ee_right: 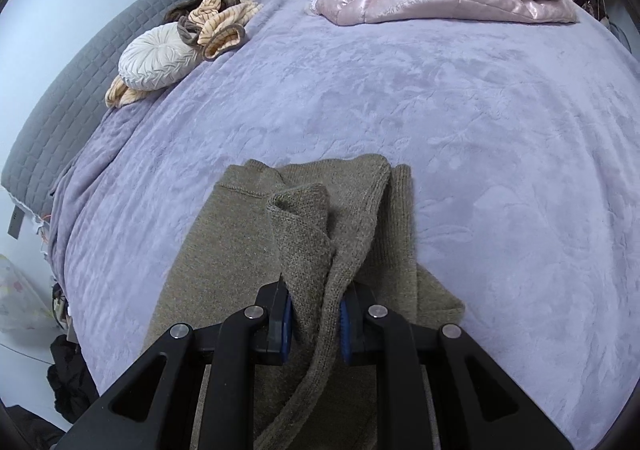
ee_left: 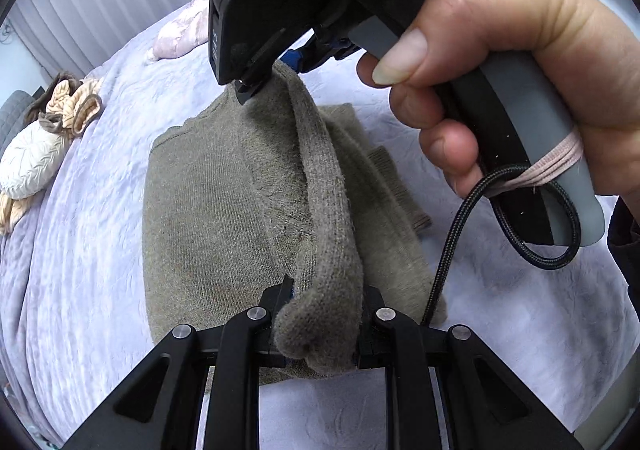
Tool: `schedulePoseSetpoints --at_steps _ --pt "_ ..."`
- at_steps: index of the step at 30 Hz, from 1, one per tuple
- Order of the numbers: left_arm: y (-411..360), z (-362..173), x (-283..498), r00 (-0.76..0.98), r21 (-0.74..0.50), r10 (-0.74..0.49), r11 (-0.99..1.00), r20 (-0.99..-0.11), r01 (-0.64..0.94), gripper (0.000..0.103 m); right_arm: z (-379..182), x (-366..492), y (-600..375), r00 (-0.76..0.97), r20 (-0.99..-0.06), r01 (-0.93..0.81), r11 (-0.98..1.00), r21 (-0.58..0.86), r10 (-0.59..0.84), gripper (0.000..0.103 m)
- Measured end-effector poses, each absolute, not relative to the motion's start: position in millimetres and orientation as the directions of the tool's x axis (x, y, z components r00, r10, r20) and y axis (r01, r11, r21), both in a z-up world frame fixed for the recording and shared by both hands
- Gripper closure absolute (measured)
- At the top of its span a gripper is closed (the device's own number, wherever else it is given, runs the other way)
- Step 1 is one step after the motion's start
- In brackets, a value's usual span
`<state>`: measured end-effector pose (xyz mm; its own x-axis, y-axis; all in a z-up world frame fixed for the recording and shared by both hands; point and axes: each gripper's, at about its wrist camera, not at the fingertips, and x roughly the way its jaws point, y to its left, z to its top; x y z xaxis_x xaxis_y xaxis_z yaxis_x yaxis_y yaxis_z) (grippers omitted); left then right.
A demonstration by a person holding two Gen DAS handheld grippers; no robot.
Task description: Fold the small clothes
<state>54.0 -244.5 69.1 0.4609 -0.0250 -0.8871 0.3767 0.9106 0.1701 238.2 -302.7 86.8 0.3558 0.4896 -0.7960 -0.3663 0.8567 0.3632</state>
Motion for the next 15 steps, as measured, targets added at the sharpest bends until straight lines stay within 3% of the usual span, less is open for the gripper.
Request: schedulePoseSetpoints --at_steps 10,15 --pt "-244.6 36.6 67.0 0.413 0.180 0.004 0.904 -0.911 0.388 0.082 52.5 244.7 -326.0 0.310 -0.812 -0.310 0.860 0.405 0.494 0.083" --pt "-252.8 36.0 71.4 0.415 0.156 -0.017 0.913 -0.910 0.378 0.081 40.2 243.4 -334.9 0.334 -0.821 -0.268 0.882 0.388 0.463 0.078"
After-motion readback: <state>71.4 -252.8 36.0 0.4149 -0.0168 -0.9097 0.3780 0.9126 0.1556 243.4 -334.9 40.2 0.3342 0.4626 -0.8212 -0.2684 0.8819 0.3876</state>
